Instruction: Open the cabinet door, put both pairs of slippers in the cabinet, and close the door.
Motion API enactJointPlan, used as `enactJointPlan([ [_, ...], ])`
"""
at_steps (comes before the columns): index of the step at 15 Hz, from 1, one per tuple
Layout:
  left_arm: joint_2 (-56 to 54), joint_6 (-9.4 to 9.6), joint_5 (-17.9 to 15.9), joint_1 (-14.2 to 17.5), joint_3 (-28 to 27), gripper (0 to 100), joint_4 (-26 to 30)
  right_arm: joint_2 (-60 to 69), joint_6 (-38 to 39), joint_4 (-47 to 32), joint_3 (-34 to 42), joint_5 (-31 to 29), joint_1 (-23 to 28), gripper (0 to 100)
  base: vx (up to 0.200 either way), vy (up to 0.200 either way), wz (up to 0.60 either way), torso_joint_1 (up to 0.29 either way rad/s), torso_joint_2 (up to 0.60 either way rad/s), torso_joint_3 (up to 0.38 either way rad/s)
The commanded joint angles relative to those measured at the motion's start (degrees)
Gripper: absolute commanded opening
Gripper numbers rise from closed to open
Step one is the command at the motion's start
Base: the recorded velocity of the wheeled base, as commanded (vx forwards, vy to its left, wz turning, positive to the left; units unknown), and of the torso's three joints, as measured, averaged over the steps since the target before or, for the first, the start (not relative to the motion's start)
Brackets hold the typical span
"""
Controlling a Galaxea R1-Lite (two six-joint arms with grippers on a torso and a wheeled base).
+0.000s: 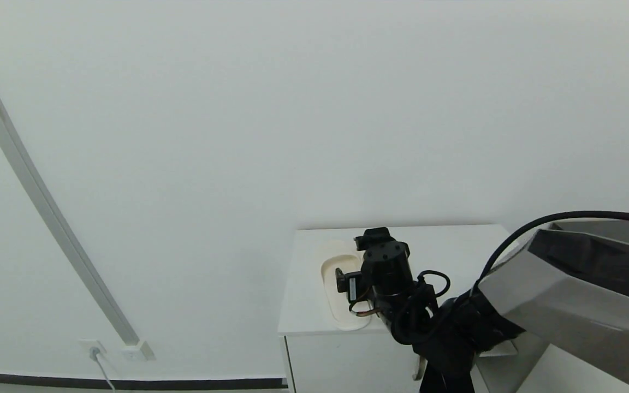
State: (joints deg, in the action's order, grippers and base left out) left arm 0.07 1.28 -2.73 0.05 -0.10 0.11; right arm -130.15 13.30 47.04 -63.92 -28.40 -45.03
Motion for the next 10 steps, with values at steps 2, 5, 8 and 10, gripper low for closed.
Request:
enactJointPlan([
  [2,0.01,0.04,0.01,0.04,0.01,0,-0.02,-7.93,-3.72,5.69,-2.88,0.45,2.84,100,0.0,0.0,0.0,0.0,0.0,0.0],
  [5,0.01,0.04,0.01,0.04,0.01,0,-0.02,-10.3,-5.3,5.6,-7.28,0.81,3.9,100,0.0,0.0,0.0,0.0,0.0,0.0],
  [8,0.01,0.04,0.01,0.04,0.01,0,-0.02,-11.88,-7.24,3.58,-12.02,2.04,5.22,100,0.0,0.0,0.0,0.0,0.0,0.0],
  [10,0.01,0.04,0.01,0.04,0.01,0,-0.02,-12.15,-7.15,1.56,-14.31,2.56,5.31,100,0.0,0.0,0.0,0.0,0.0,0.0],
])
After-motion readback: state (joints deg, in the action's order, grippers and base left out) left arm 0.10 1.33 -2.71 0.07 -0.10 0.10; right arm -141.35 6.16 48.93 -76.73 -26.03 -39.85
